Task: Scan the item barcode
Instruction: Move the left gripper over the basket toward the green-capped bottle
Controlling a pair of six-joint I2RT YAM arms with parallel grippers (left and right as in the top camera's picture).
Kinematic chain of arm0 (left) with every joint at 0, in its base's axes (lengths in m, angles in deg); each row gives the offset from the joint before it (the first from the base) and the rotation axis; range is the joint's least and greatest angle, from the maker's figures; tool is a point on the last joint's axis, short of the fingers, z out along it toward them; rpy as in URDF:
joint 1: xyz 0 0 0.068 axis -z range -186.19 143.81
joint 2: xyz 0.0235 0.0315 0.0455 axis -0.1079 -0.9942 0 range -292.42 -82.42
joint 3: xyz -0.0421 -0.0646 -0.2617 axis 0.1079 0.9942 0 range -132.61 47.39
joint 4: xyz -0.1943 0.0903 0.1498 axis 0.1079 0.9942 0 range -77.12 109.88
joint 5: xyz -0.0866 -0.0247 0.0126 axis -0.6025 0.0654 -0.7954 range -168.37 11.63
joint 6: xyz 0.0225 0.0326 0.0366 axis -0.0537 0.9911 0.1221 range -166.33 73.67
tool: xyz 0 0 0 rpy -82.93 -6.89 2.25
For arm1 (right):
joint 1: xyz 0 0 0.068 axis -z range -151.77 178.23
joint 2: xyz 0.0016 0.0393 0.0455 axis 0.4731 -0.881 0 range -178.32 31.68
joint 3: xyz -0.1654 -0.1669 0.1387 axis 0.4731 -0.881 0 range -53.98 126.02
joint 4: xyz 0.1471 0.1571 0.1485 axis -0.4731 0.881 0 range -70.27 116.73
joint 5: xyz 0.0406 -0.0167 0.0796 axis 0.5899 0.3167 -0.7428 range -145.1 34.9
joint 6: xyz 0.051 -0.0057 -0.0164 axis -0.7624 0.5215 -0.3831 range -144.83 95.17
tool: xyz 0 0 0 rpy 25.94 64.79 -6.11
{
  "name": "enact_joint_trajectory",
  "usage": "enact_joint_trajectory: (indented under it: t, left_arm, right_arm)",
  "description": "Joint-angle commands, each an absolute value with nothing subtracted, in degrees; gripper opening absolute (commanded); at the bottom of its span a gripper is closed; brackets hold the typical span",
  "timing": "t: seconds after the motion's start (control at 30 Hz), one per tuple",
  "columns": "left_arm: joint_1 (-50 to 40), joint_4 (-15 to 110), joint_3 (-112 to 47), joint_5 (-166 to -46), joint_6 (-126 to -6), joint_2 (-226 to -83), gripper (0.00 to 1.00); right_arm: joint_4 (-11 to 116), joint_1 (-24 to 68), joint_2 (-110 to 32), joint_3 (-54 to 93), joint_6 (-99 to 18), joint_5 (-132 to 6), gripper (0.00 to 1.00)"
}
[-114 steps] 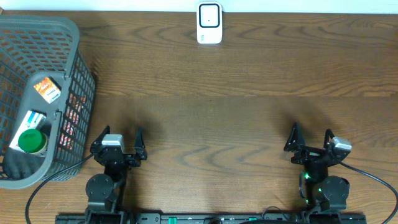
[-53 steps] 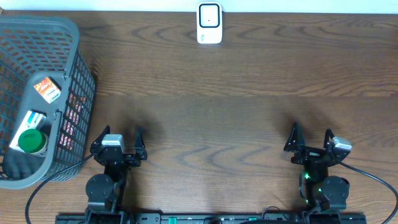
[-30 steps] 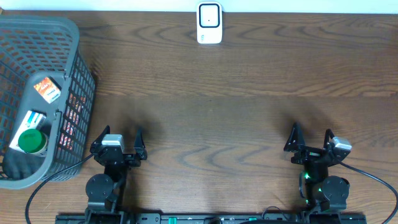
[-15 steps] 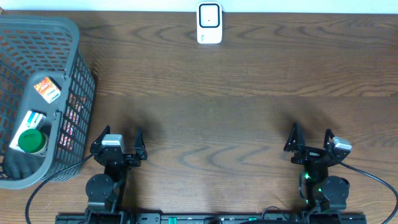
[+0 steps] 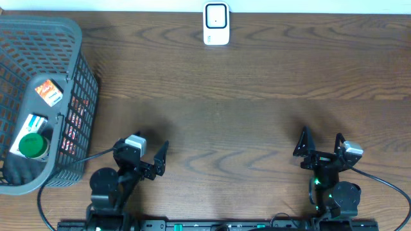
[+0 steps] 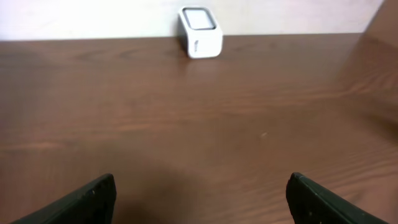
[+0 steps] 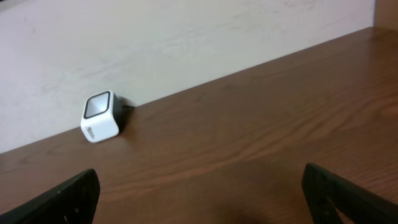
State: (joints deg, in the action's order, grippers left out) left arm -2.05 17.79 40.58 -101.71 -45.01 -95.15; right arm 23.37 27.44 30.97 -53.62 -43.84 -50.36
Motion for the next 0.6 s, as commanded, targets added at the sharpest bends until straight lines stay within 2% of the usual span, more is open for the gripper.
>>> enact_joint_trajectory:
  t: [0.0,0.17,0.37,0.57]
  left_arm:
    - [-2.2,18.0,30.6,-105.0,-44.5,-99.4,0.87]
    - [-2.3,27.7,11.9,-104.9,-44.5,-108.9,0.87]
    - [-2.3,54.4,-16.7,-105.6,-44.7,-124.6,0.87]
    - [-2.3,58.7,-18.5,-109.1,-44.7,-126.7,0.87]
  right_arm:
    - [23.6,27.9,31.3,-53.7,-43.2,-50.3,0.99]
    - [23.6,27.9,31.3,-53.7,-43.2,-50.3,0.99]
    - [23.6,27.9,31.3,-53.7,-43.2,-50.3,0.99]
    - [23.6,27.9,31.3,-53.7,-43.2,-50.3,0.99]
